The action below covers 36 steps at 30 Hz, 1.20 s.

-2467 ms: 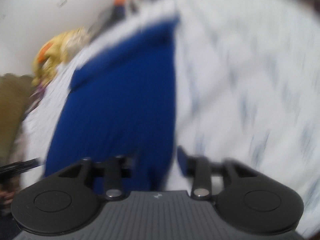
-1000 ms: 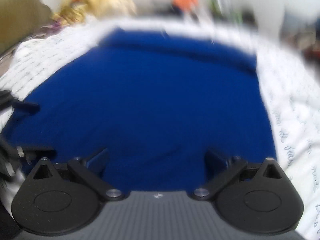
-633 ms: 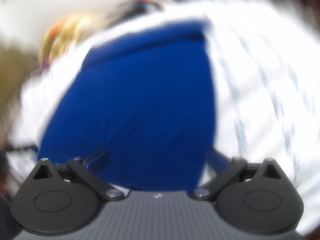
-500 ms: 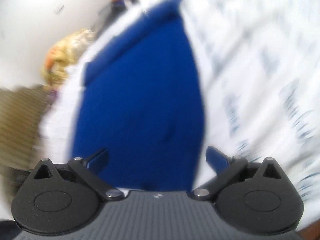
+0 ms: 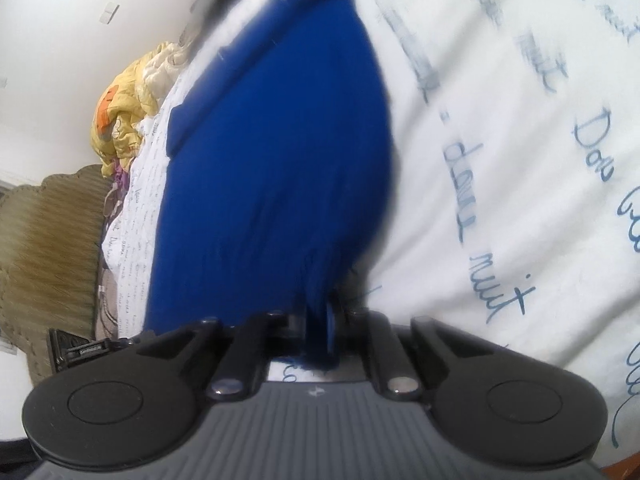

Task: Fold small clothes
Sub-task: 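Grasp the hem with both grippers and fold it toward the collar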

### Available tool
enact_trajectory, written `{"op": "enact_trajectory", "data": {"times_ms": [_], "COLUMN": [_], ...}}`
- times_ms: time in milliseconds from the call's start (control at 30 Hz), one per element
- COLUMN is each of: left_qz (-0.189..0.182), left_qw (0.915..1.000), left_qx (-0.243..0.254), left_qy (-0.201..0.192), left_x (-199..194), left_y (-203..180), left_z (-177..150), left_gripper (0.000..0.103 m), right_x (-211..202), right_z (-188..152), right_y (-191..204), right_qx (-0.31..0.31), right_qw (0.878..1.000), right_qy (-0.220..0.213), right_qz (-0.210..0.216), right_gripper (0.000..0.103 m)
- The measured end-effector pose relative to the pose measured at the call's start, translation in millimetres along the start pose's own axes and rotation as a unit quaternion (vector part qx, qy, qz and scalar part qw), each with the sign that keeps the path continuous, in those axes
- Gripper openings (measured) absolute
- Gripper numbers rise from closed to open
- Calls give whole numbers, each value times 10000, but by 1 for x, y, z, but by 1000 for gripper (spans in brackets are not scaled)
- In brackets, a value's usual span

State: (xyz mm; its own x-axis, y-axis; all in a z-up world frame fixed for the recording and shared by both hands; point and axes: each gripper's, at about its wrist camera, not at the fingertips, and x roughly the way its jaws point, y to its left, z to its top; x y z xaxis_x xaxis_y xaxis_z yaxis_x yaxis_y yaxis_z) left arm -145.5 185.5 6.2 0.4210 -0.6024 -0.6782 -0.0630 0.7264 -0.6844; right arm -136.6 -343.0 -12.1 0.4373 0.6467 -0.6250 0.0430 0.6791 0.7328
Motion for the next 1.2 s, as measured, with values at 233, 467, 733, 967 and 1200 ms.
{"op": "enact_trajectory", "data": {"times_ms": [233, 467, 733, 967, 1200], "left_qz": [-388, -611, 5, 642, 651], "left_qw": [9957, 9792, 9740, 9776, 9619], "left_qx": [566, 1095, 1336, 1033, 444], "left_qy": [-615, -1596, -1831, -1717, -2616], "left_x": [-22, 4, 109, 177, 98], "left_y": [-39, -92, -124, -93, -57], "left_z": [54, 192, 334, 391, 316], "left_gripper": [4, 4, 4, 16, 101], "right_x": [-19, 4, 94, 176, 116], "right_z": [31, 164, 342, 407, 362], "right_y": [18, 41, 27, -10, 11], "right_qx": [-188, -230, 275, 1009, 659], "right_qw": [9969, 9804, 9777, 9815, 9618], "right_qy": [-579, -1495, -1689, -1443, -2602], "right_qz": [497, 1264, 1216, 749, 542], "right_gripper": [7, 8, 8, 32, 96]}}
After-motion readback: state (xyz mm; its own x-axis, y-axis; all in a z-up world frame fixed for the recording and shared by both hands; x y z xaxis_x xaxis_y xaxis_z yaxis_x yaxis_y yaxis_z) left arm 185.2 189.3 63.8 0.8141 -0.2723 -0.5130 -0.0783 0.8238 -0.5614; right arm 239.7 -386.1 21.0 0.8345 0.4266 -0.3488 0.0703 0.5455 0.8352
